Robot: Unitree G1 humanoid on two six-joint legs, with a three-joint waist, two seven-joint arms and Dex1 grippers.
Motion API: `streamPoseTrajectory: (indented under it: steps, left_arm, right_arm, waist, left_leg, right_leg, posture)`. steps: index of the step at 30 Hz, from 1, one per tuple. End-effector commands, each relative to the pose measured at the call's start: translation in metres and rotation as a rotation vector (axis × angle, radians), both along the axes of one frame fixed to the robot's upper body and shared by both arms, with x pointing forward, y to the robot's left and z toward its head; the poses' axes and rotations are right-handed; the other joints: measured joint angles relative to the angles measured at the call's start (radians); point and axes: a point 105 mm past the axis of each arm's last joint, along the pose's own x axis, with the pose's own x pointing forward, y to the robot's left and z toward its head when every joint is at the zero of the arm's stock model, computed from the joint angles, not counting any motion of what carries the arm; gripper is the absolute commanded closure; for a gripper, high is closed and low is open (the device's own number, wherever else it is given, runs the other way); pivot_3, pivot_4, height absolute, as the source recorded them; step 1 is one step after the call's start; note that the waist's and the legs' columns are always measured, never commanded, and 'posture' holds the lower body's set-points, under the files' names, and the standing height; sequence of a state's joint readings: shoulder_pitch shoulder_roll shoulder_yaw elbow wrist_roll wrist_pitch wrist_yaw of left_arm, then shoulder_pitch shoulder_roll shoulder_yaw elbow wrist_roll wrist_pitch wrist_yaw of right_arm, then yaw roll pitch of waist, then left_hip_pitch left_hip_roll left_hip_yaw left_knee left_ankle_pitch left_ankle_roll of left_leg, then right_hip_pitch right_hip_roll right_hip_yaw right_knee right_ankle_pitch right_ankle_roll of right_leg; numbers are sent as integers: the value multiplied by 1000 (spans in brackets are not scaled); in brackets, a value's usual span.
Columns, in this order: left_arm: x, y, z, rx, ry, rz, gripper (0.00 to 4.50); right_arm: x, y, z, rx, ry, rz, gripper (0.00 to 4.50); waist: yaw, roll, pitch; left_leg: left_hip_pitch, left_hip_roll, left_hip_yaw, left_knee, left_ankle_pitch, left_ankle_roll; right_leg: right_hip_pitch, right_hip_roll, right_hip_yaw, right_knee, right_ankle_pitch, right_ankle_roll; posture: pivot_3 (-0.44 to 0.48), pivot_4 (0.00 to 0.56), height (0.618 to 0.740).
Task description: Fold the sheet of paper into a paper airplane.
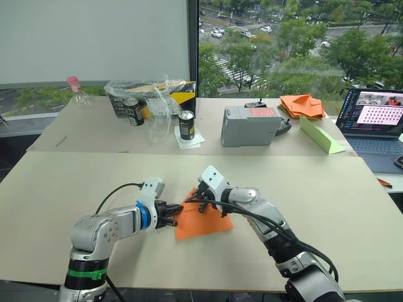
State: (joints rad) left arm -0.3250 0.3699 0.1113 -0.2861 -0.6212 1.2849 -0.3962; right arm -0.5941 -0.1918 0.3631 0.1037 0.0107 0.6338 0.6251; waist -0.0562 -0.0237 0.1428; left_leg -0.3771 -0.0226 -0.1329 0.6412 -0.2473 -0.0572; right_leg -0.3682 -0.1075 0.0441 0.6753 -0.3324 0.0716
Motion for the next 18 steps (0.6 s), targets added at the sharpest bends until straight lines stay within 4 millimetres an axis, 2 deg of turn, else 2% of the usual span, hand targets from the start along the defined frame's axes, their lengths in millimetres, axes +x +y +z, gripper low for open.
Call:
streamPoseTrajectory:
  steps: [1,12,18]
  left_arm:
    - [-2,0,-12,29,48,8,4415]
    - [-1,0,-11,29,48,3,4415]
    - [2,0,-10,32,45,-2,4415]
  right_arm:
    - [-4,-17,-21,-41,61,-41,4500]
    - [-8,-45,-25,-38,97,-114,4500]
    - [-16,-53,-32,-65,113,-106,4500]
  waist:
    - [6,0,0]
    - [16,0,-1]
    - [18,0,-1]
  left_leg:
    - [0,0,0,0,0,0]
    - [0,0,0,0,0,0]
    - [0,0,0,0,0,0]
  right_leg:
    - [0,0,0,0,0,0]
    - [2,0,0,-3,0,0]
    - [2,0,0,-3,0,0]
  posture:
    - [0,150,740]
    - [0,150,740]
    - [0,150,740]
